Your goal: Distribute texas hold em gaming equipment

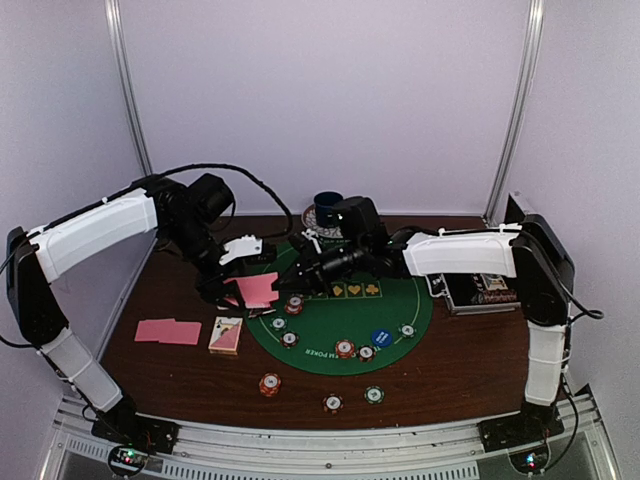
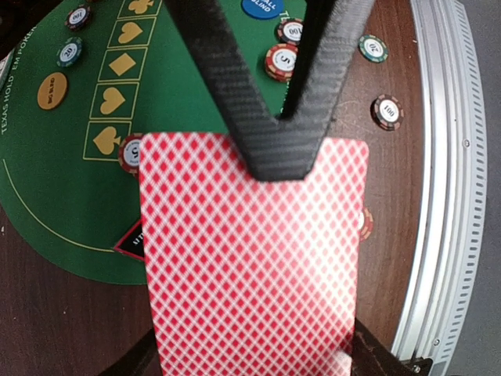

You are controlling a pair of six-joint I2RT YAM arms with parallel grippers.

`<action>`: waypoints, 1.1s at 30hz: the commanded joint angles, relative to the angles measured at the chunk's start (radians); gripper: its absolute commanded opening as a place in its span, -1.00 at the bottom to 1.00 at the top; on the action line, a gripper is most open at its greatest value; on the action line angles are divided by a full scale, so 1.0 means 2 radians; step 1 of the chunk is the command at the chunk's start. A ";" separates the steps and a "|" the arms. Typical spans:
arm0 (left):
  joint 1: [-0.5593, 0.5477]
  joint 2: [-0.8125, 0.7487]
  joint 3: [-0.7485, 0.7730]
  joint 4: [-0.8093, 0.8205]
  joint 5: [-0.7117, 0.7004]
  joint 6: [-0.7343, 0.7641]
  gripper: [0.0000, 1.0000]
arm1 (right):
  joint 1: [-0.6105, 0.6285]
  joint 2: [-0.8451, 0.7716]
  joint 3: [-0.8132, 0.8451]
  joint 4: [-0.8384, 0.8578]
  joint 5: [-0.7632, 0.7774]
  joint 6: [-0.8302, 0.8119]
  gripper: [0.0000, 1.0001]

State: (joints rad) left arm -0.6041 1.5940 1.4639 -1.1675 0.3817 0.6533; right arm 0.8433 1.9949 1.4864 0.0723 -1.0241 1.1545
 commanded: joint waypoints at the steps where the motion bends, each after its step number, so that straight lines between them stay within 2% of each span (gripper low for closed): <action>1: 0.010 -0.015 -0.003 0.002 0.008 0.008 -0.87 | -0.018 -0.033 -0.016 0.031 -0.001 0.012 -1.00; 12: 0.025 -0.026 -0.016 -0.008 0.009 0.012 -0.91 | -0.070 -0.056 -0.049 0.051 -0.005 0.018 -1.00; 17: 0.033 -0.036 -0.024 -0.013 0.009 0.017 -0.93 | -0.092 -0.037 -0.038 0.034 -0.006 -0.002 -1.00; 26: 0.034 -0.047 -0.023 -0.026 0.018 0.016 -0.96 | -0.093 0.078 0.041 0.034 0.003 -0.023 -1.00; 33: 0.035 -0.044 -0.014 -0.025 0.027 0.011 -0.97 | -0.080 0.188 0.151 0.012 0.021 -0.034 -1.00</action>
State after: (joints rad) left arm -0.5423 1.5249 1.4174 -1.2095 0.3969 0.6704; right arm 0.6640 2.2902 1.6688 0.1181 -1.0176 1.1213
